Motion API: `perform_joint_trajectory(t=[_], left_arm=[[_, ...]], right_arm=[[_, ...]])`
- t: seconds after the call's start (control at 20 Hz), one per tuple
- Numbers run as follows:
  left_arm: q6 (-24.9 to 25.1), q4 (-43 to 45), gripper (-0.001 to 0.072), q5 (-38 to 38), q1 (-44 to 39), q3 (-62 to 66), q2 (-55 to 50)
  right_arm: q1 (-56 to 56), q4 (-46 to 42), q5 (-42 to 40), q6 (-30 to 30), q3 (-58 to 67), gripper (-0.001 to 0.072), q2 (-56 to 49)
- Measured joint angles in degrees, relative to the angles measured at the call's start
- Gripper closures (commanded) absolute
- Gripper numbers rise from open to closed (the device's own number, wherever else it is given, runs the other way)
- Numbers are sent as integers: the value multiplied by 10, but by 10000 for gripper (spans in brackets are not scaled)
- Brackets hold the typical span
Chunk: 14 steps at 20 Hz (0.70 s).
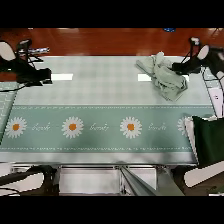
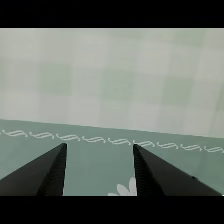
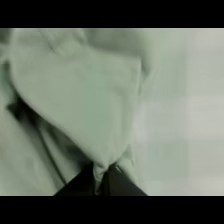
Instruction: Fold the shirts.
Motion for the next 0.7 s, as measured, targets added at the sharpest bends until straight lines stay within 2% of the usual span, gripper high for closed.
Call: perform_joint_trajectory(t=[0.15,0.45,0.7], left_arm=[[12,-33,199,-4,30,-37,79],[24,-110,199,70,46,-209,302],[25,-136,199,107,48,-332,454]], right_arm=[[4,40,9,-23,52,688,63],[56,78,15,-72,153,688,198],[124,83,-1,-87,206,688,281]])
